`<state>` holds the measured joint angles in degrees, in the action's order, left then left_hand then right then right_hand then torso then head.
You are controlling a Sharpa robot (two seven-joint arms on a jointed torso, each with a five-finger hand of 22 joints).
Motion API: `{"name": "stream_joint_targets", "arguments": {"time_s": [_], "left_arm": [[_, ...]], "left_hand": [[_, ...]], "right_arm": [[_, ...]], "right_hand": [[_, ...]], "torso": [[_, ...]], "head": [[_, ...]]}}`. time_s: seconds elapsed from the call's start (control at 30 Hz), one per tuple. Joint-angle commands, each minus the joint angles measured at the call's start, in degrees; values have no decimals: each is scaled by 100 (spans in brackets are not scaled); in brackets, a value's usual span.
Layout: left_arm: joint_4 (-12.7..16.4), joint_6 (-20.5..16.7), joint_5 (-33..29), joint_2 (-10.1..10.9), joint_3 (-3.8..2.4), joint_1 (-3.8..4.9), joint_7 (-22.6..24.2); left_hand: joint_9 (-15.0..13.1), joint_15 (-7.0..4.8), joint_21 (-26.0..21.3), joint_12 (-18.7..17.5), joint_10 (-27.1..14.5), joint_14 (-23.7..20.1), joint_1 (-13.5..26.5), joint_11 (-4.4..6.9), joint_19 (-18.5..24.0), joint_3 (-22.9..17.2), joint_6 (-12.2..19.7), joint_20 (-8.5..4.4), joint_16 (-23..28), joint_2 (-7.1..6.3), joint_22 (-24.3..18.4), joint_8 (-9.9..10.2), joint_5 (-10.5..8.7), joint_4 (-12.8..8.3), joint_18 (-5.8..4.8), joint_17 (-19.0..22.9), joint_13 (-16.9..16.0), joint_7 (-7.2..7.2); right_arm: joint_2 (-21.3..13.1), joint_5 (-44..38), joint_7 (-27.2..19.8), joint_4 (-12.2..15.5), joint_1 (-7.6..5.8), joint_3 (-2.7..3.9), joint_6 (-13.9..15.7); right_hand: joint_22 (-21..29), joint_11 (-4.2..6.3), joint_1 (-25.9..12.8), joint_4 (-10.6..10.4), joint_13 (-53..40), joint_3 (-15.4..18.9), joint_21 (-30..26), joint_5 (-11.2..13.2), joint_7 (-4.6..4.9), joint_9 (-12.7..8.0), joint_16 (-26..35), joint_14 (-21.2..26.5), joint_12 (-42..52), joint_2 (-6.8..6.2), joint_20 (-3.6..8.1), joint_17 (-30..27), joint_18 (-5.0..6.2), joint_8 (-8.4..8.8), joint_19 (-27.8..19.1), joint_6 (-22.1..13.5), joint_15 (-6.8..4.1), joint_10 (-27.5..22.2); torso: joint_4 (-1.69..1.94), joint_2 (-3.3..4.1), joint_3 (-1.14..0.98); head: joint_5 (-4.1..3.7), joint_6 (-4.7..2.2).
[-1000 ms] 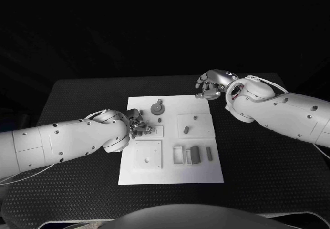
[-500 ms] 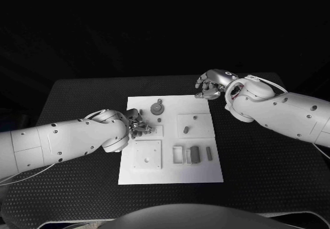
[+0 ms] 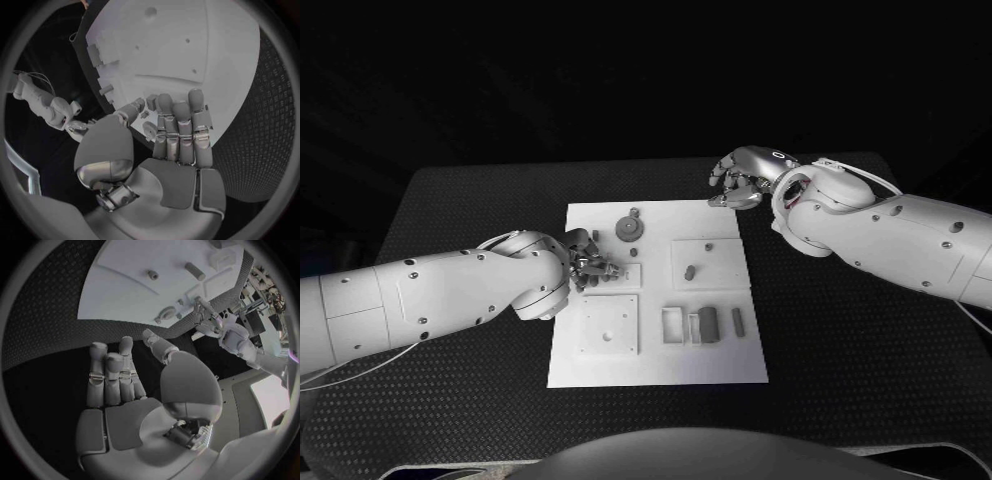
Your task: Assemble the parts on the task board
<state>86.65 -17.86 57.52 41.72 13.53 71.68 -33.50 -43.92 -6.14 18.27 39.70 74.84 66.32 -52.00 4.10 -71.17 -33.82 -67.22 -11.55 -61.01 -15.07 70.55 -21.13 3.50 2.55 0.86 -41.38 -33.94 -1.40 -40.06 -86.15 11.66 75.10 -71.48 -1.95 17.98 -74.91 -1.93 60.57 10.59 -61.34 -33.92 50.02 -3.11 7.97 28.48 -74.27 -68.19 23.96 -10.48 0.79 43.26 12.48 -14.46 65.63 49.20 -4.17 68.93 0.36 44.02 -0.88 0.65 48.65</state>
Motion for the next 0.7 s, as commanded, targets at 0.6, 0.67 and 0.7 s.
{"name": "stream_joint_targets", "arguments": {"time_s": [0.6, 0.67, 0.7], "left_arm": [[115, 1074, -1026, 336, -24, 255, 467], [60, 1084, -1112, 378, -31, 391, 502], [22, 1102, -1150, 389, -34, 471, 526]], "left_hand": [[2, 23, -120, -22, -160, -166, -69, -52, 71, 106, 144, 18, 27, -18, 0, 65, -64, 162, 35, 62, 38, -68], [16, 50, -172, -58, -246, -247, -45, -93, 141, 150, 257, 38, 62, -77, -14, 115, -72, 216, 22, 81, 55, -115], [18, 57, -182, -62, -258, -261, -58, -101, 152, 156, 274, 42, 66, -83, -16, 121, -73, 223, 21, 85, 58, -123]], "right_arm": [[7, 54, -39, -75, 10, 2, -75], [21, 55, -42, -82, 10, 2, -81], [21, 57, -44, -84, 10, 2, -81]], "right_hand": [[-101, -11, -3, -36, 10, 0, -27, -19, 59, -9, 27, 30, 28, 29, 40, 10, 252, 23, -10, -2, -11, -44], [-101, -11, -4, -36, 10, 1, -27, -19, 60, -9, 27, 30, 29, 29, 40, 10, 252, 24, -10, -3, -11, -44], [-101, -11, -5, -37, 11, 1, -27, -19, 60, -9, 27, 30, 29, 29, 40, 10, 252, 24, -10, -3, -11, -44]], "torso": [[4, -4, 3], [-1, -4, 0], [-4, -3, -4]], "head": [[23, -62], [36, -84], [35, -90]]}}
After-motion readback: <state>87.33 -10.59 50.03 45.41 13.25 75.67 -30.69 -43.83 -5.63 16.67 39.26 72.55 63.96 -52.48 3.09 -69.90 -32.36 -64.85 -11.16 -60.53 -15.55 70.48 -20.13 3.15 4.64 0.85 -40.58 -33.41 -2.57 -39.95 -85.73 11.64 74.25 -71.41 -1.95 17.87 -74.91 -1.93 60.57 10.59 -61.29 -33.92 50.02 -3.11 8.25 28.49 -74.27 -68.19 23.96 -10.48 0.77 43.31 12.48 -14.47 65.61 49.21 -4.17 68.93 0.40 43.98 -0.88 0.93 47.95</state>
